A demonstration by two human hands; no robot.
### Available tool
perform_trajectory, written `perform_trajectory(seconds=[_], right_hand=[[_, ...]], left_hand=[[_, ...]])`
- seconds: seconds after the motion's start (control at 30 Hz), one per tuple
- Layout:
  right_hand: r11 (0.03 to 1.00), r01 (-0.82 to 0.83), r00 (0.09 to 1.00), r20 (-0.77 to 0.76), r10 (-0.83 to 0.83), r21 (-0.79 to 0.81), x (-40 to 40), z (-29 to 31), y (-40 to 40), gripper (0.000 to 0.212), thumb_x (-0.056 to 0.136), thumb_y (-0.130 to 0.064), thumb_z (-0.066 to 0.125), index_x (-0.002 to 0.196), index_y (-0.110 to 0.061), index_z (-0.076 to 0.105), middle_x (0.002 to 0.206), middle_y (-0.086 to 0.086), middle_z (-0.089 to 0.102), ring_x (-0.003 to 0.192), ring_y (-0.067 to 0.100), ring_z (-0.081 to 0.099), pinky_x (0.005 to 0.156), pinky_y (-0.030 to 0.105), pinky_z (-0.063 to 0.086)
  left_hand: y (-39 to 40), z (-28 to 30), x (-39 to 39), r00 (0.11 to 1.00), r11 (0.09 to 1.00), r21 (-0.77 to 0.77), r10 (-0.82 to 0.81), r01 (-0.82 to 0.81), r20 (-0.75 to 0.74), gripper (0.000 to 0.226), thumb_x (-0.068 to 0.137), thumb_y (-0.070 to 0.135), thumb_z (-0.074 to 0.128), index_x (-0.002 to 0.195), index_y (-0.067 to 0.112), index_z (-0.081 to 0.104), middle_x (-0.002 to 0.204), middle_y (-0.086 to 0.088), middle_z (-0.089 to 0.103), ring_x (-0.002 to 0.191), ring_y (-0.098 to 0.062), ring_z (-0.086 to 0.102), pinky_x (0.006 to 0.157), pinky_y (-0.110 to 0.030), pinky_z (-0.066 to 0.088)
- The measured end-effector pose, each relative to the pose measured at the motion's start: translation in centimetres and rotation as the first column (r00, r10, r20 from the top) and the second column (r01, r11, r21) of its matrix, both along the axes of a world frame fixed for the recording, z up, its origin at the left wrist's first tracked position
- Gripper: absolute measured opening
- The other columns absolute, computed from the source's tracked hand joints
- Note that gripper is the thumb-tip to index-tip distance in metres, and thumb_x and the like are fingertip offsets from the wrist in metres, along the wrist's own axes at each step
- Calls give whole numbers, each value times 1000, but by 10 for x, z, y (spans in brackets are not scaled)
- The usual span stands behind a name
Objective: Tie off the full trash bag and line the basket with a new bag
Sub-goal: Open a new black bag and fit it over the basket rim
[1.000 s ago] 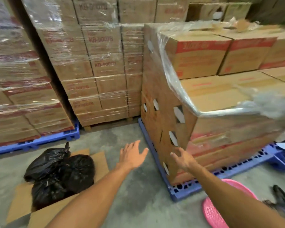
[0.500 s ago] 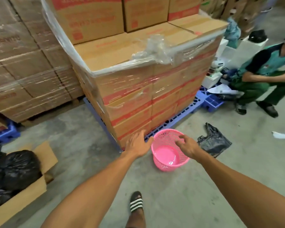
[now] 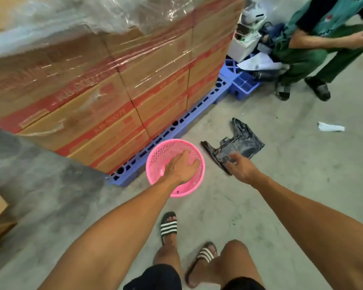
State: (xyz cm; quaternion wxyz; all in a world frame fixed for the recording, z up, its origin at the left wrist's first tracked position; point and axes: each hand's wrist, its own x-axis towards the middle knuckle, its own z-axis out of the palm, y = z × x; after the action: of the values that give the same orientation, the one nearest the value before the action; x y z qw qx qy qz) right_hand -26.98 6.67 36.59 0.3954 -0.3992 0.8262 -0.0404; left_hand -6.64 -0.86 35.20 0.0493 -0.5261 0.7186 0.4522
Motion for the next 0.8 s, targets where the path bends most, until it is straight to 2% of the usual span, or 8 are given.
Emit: perform_trajectory(seconds=[0.1,0.2,0.27,0.37,0.5,0.57,0.67,0.8], right_hand=[[997,-46,999,2,46,62,-49,-30,-16,43,95,-27,50,132,-6,51,135,22,57,121,37,54,98,38,41],[985,-122,992,30,119,122,-99,-66,-37,42,96,-26,49,133,-5,50,136,21,55,124,38,52,101,38,39],[971,-193,981,63,186,143,-135,-99,-57,43,97,-24,49,135,-4,48,136,20,56,126,38,51,104,38,38],[950,-263,965,58,256,167,-189,-161,-91,43,97,-21,48,137,-5,47,135,20,55,125,37,52,104,40,39],[930,-323,946,43,320,176,-248,-257,-124,41,96,-16,44,135,-8,50,133,21,56,123,37,53,103,43,41],[922,-342,938,13,346,182,-280,-321,-138,42,94,-15,44,135,-11,49,132,20,56,121,36,54,101,43,45],[877,-431,895,-23,445,215,-318,-417,-158,44,93,-10,43,137,-16,45,133,19,53,120,37,54,97,42,47],[821,-538,815,-131,565,191,-356,-521,-188,53,90,-8,44,141,-21,42,141,15,46,128,37,46,104,47,43]], left_hand=[[-7,-16,-45,999,998,45,36,-37,33,58,97,49,42,145,17,35,149,-11,46,131,-36,48,107,-49,39],[-14,-44,-92,991,986,102,128,-132,45,66,92,56,40,147,21,32,153,-10,40,135,-36,43,109,-49,36],[-23,-71,-129,976,968,125,213,-217,44,71,87,59,38,147,23,32,154,-10,39,136,-35,43,110,-49,36],[-38,-127,-187,948,941,119,313,-317,56,61,95,51,43,147,20,34,154,-11,40,137,-32,42,111,-44,36],[-56,-221,-257,928,923,100,367,-372,67,55,97,42,46,146,18,36,148,-17,45,133,-34,45,110,-41,36],[-65,-286,-292,931,927,99,356,-363,80,57,96,40,48,147,18,34,148,-16,45,132,-35,46,108,-41,38],[-81,-392,-330,953,956,85,269,-282,136,62,93,38,52,149,21,31,152,-10,41,136,-33,41,108,-44,40],[-102,-505,-364,962,988,8,150,-156,226,66,94,36,52,152,22,23,158,-7,31,145,-30,26,112,-47,35]])
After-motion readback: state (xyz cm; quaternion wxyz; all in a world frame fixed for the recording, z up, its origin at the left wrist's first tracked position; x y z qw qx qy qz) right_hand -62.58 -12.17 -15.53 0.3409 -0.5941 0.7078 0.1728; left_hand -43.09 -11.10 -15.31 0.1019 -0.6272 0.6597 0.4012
